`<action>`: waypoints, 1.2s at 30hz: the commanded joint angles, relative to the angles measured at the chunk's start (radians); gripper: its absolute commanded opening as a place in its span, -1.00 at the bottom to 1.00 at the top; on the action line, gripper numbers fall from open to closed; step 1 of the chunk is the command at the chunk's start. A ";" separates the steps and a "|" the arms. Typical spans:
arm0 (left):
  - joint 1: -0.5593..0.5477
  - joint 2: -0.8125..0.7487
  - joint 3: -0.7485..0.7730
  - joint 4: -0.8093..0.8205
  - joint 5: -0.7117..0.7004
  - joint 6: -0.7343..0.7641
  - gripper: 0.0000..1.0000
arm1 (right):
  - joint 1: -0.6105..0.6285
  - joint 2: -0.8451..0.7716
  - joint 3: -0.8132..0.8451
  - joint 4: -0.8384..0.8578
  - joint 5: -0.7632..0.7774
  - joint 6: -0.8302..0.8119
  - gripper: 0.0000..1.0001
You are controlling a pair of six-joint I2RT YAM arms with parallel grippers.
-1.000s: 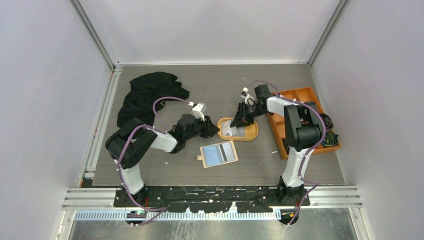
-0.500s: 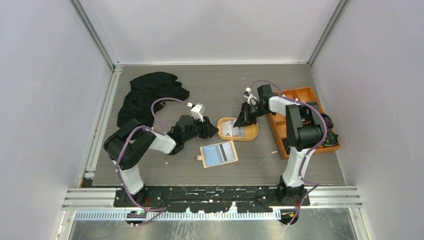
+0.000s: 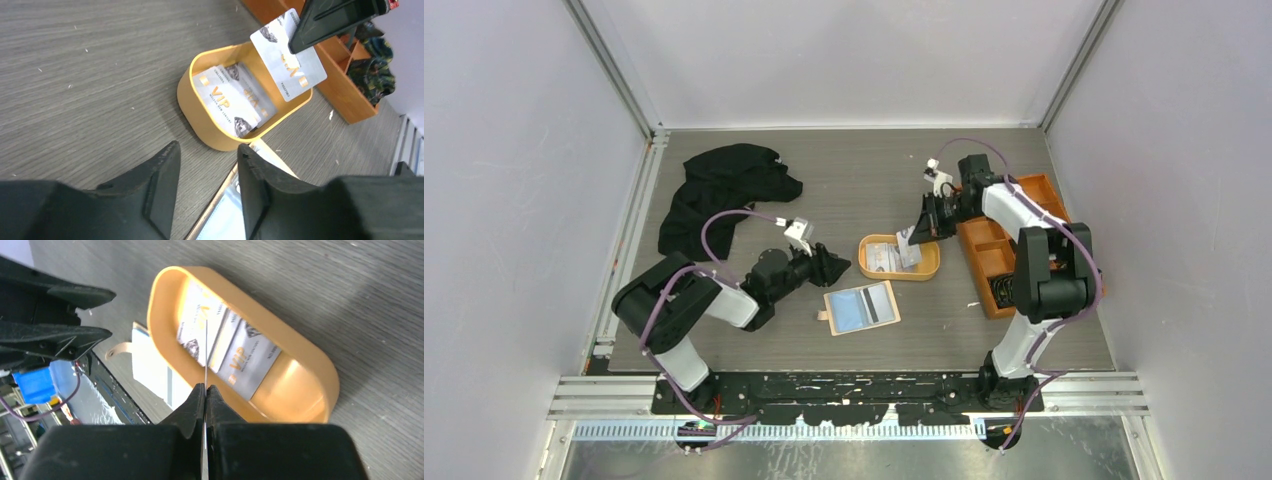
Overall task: Put the credit cards into the card holder
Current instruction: Pick up the credit card from the storage box, then move the storage box to the center of the board.
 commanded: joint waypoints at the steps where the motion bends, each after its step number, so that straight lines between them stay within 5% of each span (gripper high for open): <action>1: -0.002 -0.030 -0.040 0.257 -0.005 -0.001 -0.02 | -0.001 -0.127 0.037 -0.060 -0.091 -0.123 -0.98; 7: -0.013 -0.091 -0.115 0.283 0.020 -0.090 0.03 | -0.001 -0.256 -0.048 -0.019 -0.228 -0.142 -0.99; 10: -0.052 -0.175 -0.136 0.161 -0.012 -0.079 -0.03 | 0.000 -0.337 -0.118 0.004 -0.310 -0.194 -0.98; 13: -0.114 -0.277 -0.128 -0.050 -0.096 -0.048 -0.06 | 0.018 -0.413 -0.170 -0.084 -0.328 -0.419 -0.98; 20: -0.173 -0.502 -0.107 -0.482 -0.223 -0.051 -0.07 | 0.142 -0.516 -0.287 -0.128 -0.119 -0.794 -0.98; 26: -0.172 -0.613 -0.176 -0.559 -0.228 -0.115 -0.05 | 0.377 -0.491 -0.341 0.001 0.242 -0.888 -0.98; 36: -0.172 -0.687 -0.226 -0.590 -0.220 -0.161 -0.04 | 0.481 -0.418 -0.351 0.151 0.595 -0.878 -0.98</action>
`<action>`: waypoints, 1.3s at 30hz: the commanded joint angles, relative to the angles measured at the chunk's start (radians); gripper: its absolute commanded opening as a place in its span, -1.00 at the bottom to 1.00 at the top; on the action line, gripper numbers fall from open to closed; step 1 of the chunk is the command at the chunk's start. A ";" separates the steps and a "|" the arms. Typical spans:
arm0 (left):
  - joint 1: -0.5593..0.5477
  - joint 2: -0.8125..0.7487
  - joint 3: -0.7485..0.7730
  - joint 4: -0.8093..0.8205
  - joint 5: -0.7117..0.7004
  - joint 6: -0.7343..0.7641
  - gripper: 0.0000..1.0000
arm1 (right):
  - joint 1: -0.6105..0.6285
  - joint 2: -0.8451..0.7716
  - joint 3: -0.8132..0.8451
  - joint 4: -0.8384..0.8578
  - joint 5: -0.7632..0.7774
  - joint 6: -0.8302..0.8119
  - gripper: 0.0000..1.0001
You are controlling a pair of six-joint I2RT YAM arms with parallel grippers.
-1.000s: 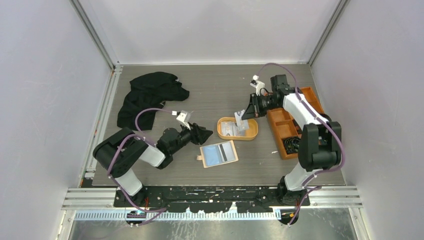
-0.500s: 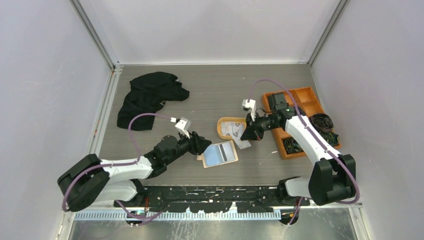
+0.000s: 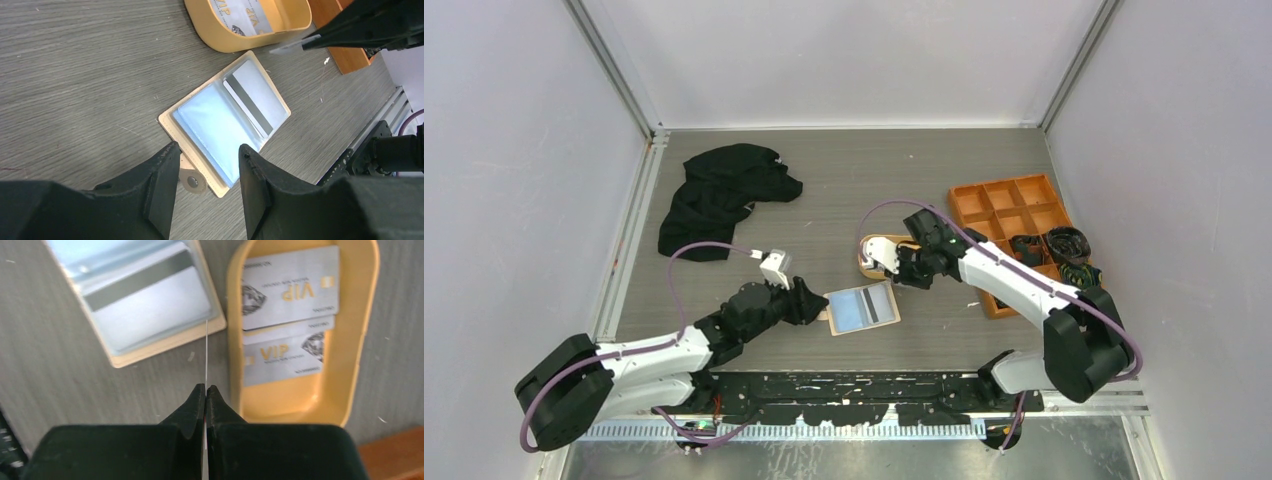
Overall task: Put the credit cards into the card holder
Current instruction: Move the storage box to the center of the board, then insert the credit card into the card holder.
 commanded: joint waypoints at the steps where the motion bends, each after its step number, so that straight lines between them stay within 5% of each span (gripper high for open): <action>1: -0.002 -0.025 -0.008 0.018 -0.009 -0.030 -0.05 | 0.039 0.035 0.008 0.120 0.215 -0.018 -0.98; 16: -0.002 0.089 -0.006 0.167 0.086 -0.135 -0.04 | 0.074 0.122 -0.041 0.614 0.644 0.194 -0.99; 20: -0.003 0.149 0.002 0.243 0.144 -0.212 -0.03 | 0.054 0.018 0.003 0.384 0.403 0.315 -0.99; 24: -0.016 0.170 0.009 0.244 0.129 -0.237 -0.04 | -0.076 -0.064 0.057 0.201 -0.074 0.511 -0.98; 29: -0.036 0.138 0.011 0.189 0.069 -0.222 -0.05 | -0.248 -0.008 0.038 0.198 -0.516 0.801 -0.98; 39: -0.072 0.108 0.015 0.159 0.019 -0.223 -0.26 | -0.267 0.065 -0.189 0.717 -0.551 1.286 -0.98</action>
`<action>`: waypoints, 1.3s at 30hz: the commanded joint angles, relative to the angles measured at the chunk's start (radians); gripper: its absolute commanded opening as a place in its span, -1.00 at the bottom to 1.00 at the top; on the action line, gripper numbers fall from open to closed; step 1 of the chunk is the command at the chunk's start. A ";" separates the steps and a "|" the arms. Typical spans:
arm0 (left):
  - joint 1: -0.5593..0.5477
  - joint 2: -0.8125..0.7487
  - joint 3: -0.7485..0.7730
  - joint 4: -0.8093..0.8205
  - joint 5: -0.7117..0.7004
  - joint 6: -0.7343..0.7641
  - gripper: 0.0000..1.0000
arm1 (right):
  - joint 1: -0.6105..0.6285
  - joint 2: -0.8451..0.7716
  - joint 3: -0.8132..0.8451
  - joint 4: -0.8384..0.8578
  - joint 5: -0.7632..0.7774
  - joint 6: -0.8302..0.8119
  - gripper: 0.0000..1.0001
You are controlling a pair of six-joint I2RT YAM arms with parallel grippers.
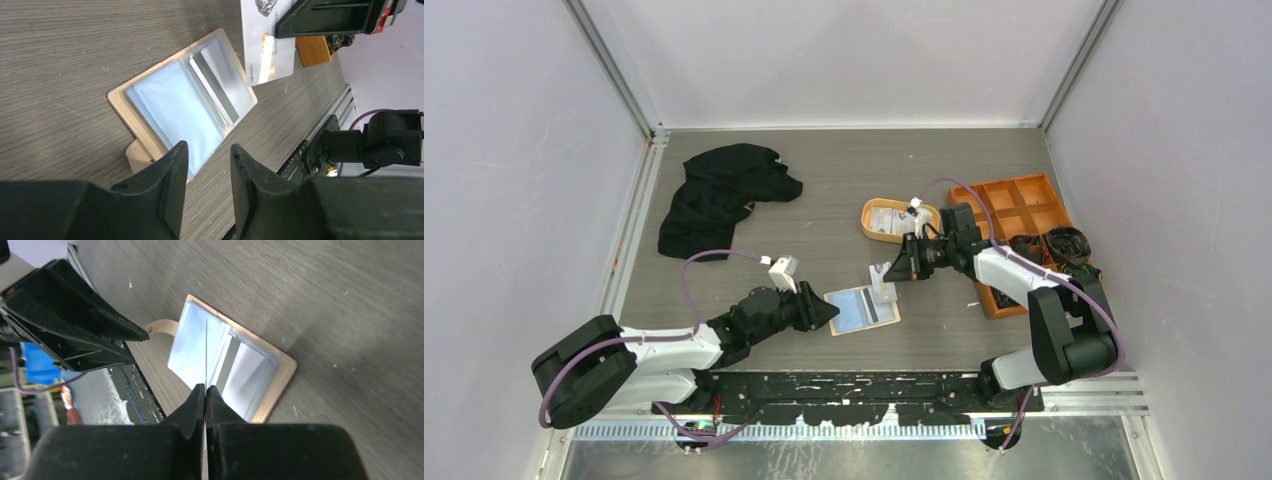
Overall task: Put the credit cards into the card holder
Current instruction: Insert the credit card into the card holder.
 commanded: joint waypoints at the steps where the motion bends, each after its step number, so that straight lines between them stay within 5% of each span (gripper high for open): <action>1: -0.025 -0.032 0.034 0.006 -0.044 -0.001 -0.32 | 0.001 0.002 -0.068 0.300 -0.043 0.282 -0.98; 7: -0.054 -0.005 0.070 -0.014 -0.061 0.011 -0.45 | 0.010 0.072 -0.112 0.393 0.007 0.411 -0.98; 22: -0.062 0.193 0.113 0.024 -0.106 0.013 -0.48 | 0.065 0.160 -0.141 0.400 0.054 0.384 -0.98; 39: -0.080 0.173 0.151 -0.182 -0.192 -0.010 -0.63 | 0.072 0.201 -0.155 0.482 -0.007 0.456 -0.98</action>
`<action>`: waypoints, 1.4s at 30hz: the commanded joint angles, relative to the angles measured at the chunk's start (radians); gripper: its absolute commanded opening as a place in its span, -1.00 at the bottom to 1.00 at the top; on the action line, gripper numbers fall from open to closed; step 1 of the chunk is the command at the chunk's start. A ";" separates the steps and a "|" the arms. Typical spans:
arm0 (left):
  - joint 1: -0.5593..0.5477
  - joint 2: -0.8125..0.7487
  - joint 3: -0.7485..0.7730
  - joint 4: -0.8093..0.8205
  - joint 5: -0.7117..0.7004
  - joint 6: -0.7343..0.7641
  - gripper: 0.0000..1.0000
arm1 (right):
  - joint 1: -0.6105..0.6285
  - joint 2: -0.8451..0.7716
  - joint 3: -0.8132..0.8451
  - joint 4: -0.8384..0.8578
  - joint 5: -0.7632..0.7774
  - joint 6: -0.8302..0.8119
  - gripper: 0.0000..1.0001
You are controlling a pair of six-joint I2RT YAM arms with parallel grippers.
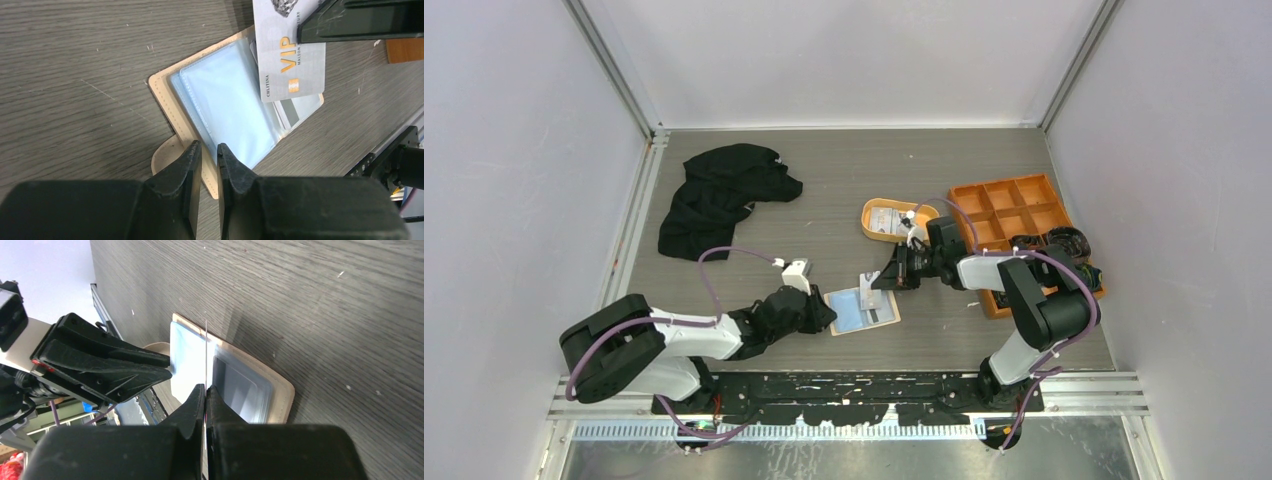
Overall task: Put the credit cards into the card holder
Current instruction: Insert the credit card into the card holder.
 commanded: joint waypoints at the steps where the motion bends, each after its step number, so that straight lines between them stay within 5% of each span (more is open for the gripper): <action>1: -0.009 -0.002 0.035 -0.020 -0.035 -0.008 -0.64 | 0.006 -0.004 -0.011 0.076 -0.036 0.027 -0.98; 42: -0.016 0.025 0.051 -0.042 -0.038 -0.011 -0.74 | 0.078 0.030 -0.070 0.079 -0.012 0.013 -0.99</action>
